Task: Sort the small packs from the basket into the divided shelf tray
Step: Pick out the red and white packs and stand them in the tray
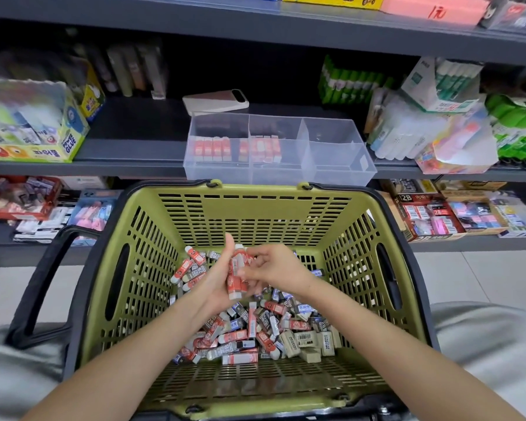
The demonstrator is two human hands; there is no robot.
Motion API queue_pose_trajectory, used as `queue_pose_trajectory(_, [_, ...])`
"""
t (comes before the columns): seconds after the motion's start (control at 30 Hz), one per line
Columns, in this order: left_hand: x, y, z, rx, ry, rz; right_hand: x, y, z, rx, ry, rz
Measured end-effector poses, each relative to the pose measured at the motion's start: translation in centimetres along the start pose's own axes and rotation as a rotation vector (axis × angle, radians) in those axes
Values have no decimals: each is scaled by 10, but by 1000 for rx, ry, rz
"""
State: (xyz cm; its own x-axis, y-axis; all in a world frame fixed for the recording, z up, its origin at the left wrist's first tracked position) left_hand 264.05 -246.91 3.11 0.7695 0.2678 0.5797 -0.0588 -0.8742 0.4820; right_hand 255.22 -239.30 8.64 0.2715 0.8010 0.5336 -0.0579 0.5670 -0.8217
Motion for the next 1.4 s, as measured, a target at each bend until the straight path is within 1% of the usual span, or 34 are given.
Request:
queue_pose_trajectory(0.07, [0,2,0,-30,-23,6,-1,-2,7,-176,-8,-24])
queue_pose_trajectory(0.1, [0,3,0,-36,-15,10,-2,-1,12,-242,20,-17])
queue_pose_trajectory(0.13, [1,3,1,-30,8,20,-4,2,17,-268,76,-9])
queue_pose_trajectory(0.17, [1,4,2,-22,36,29,-7,8,22,-208,158,-17])
queue_pose_trajectory(0.2, [2,5,3,-22,56,34,-10,16,26,-20,238,-40])
queue_pose_trajectory(0.23, [2,6,4,-36,72,37,-12,27,27,278,260,-77])
queue_pose_trajectory(0.27, [2,7,6,-58,93,36,-15,40,22,583,197,-145])
queue_pose_trajectory(0.3, [1,8,9,-81,118,36,-16,55,15,837,108,-233])
queue_pose_trajectory(0.33, [1,9,12,-103,148,38,-17,69,9,1019,46,-300])
queue_pose_trajectory(0.37, [0,10,15,-131,174,39,-18,78,4,1127,15,-324])
queue_pose_trajectory(0.43, [0,10,21,-221,218,51,-19,86,-1,1197,10,-300])
queue_pose_trajectory(0.53, [3,7,28,-332,276,80,-22,88,7,1168,2,-280])
queue_pose_trajectory(0.6, [3,5,32,-310,310,69,-20,89,12,1106,21,-292])
queue_pose_trajectory(0.63, [3,4,33,-299,320,59,-19,88,13,986,50,-300])
queue_pose_trajectory(0.67, [3,3,34,-301,323,52,-18,86,14,785,95,-306])
queue_pose_trajectory(0.73, [3,2,33,-333,304,55,-16,76,12,296,162,-273])
queue_pose_trajectory(0.77, [3,1,30,-341,285,65,-16,68,8,106,144,-232])
queue_pose_trajectory(0.8, [4,1,27,-335,262,76,-16,60,3,-11,95,-193])
queue_pose_trajectory(0.83, [4,1,23,-327,231,84,-18,53,-4,-51,24,-157])
queue_pose_trajectory(0.9, [6,1,20,-331,203,83,-20,43,-13,-29,-107,-108])
queue_pose_trajectory(0.93, [6,1,21,-340,205,83,-22,42,-13,-19,-130,-133])
queue_pose_trajectory(1.0, [6,5,25,-342,231,68,-29,50,-5,40,-98,-206])
queue_pose_trajectory(1.03, [6,9,29,-331,271,43,-32,57,-2,176,-59,-228])
queue_pose_trajectory(1.1, [5,19,36,-362,344,-6,-36,74,-6,677,16,-264])
queue_pose_trajectory(1.13, [5,23,37,-415,357,-15,-37,81,-12,883,56,-275])
queue_pose_trajectory(1.17, [7,26,39,-471,360,-17,-38,87,-20,988,89,-274])
queue_pose_trajectory(1.2, [7,28,42,-527,360,-22,-38,90,-26,1010,105,-262])
queue_pose_trajectory(1.27, [7,30,49,-653,360,-52,-43,94,-34,932,116,-235])
queue_pose_trajectory(1.33, [9,31,53,-705,337,-70,-48,93,-37,759,156,-223])
queue_pose_trajectory(1.4, [9,34,54,-690,336,-78,-51,89,-36,583,238,-183])
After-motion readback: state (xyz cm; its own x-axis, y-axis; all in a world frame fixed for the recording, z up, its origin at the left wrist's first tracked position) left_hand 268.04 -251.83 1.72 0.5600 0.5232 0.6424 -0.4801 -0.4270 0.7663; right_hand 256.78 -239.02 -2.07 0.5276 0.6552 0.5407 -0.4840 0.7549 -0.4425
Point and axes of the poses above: each hand's wrist, its own x-axis away from the middle knuckle, its own z-axis out of the back of the hand, y = z × x, the point moved 2 cm from there along -x, towards the middle knuckle, and after that the axes turned 7 degrees about -z, right-handed, at the moved point
